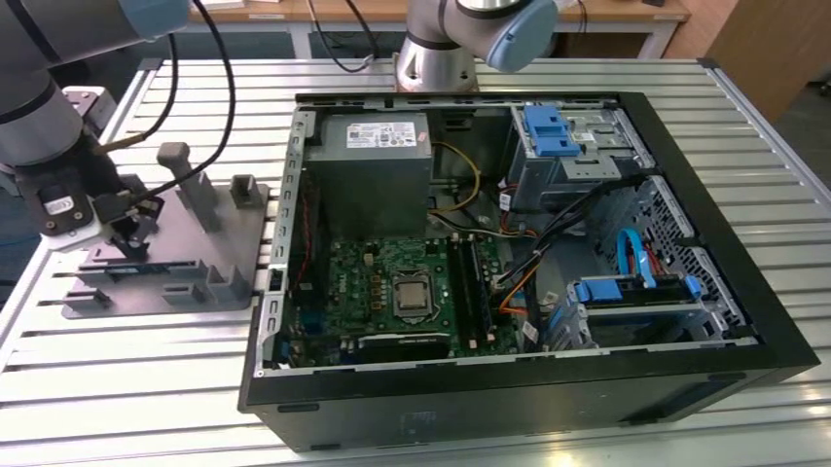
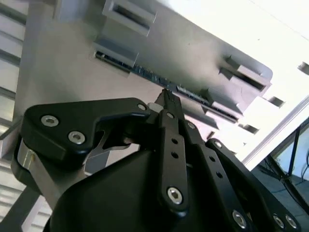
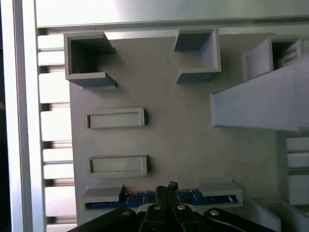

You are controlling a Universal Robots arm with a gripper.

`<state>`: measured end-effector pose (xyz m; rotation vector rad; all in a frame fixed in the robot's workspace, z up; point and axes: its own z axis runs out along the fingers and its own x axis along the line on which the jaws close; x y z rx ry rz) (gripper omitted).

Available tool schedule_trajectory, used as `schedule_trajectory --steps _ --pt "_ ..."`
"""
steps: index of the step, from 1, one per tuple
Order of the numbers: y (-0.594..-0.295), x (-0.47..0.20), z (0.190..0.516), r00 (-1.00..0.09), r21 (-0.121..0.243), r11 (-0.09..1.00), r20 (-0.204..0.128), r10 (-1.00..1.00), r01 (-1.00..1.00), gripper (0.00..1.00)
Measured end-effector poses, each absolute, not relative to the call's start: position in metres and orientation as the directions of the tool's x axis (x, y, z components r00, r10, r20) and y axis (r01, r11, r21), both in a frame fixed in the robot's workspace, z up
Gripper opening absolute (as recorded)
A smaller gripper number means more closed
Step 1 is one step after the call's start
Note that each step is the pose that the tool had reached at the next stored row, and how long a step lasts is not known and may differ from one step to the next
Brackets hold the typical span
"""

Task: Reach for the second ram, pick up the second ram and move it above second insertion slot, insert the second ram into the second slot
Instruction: 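Reach for the second ram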

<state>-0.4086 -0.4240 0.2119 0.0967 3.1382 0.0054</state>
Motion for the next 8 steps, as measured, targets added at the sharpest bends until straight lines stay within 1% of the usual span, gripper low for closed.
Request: schedule_trajectory --steps 8 --pt "-0.429 -0.4086 0.2082 -1.0 0.002 1.0 -0.002 0.029 0.029 0.1"
